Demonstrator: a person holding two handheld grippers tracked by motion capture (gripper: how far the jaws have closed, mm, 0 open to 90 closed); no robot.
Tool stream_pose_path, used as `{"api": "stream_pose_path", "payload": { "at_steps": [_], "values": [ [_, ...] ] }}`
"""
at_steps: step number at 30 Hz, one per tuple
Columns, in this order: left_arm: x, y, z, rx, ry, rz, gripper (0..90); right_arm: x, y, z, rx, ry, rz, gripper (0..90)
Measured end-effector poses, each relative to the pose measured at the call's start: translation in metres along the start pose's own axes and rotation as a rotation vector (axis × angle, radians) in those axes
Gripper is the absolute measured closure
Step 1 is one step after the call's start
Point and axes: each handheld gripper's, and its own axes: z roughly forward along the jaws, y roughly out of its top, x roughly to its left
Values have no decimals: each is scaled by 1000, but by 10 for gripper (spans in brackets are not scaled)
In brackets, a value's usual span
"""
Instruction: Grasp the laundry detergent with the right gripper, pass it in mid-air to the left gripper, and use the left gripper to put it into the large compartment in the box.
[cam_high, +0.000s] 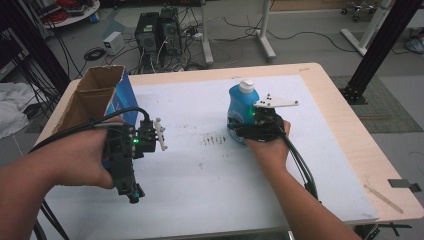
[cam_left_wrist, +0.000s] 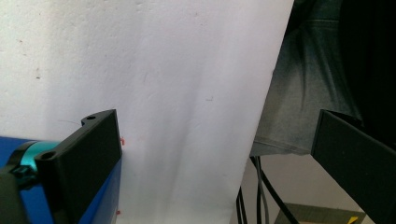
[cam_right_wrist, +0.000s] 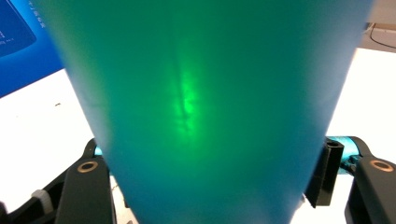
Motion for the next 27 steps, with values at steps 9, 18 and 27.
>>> {"api": "stream_pose_path", "payload": {
  "at_steps": [9,18,27],
  "values": [
    [1,0,1,0,-1,-2,17,4,0,1,-20,-20,-20,395],
    [1,1,0,2,1,5,16,6,2,1,-10,-41,-47,452],
    [1,5,-2,4,7,9,16,6,7,-9,-9,6,-69,458]
  ]
}}
